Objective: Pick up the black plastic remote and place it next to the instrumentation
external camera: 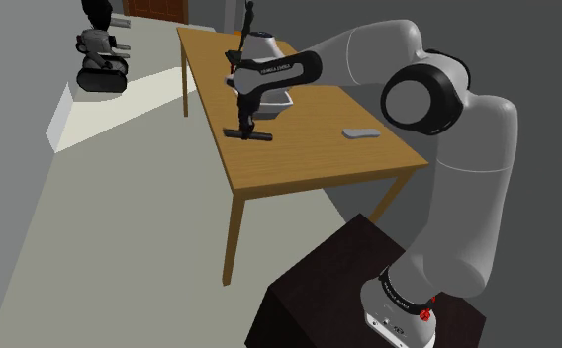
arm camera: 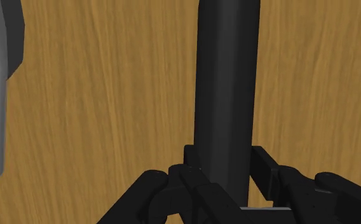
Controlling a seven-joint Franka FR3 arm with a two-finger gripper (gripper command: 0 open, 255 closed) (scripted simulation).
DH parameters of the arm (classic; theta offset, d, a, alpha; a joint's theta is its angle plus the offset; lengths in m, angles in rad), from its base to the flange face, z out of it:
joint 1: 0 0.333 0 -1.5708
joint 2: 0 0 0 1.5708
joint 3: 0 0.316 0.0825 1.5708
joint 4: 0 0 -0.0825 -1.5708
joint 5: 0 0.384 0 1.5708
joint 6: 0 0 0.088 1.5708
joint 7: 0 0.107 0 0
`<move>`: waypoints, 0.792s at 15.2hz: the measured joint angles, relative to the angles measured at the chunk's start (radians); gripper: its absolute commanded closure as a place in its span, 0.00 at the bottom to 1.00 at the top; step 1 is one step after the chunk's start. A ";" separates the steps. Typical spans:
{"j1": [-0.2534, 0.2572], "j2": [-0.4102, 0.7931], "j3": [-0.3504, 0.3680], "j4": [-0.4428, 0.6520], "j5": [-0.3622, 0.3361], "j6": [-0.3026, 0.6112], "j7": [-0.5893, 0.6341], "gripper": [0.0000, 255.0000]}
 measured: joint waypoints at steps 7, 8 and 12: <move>0.001 -0.034 -0.002 0.045 -0.004 -0.078 0.001 1.00; 0.001 -0.041 -0.003 0.047 -0.005 -0.087 0.001 1.00; -0.003 -0.067 -0.006 0.055 -0.006 -0.122 -0.007 1.00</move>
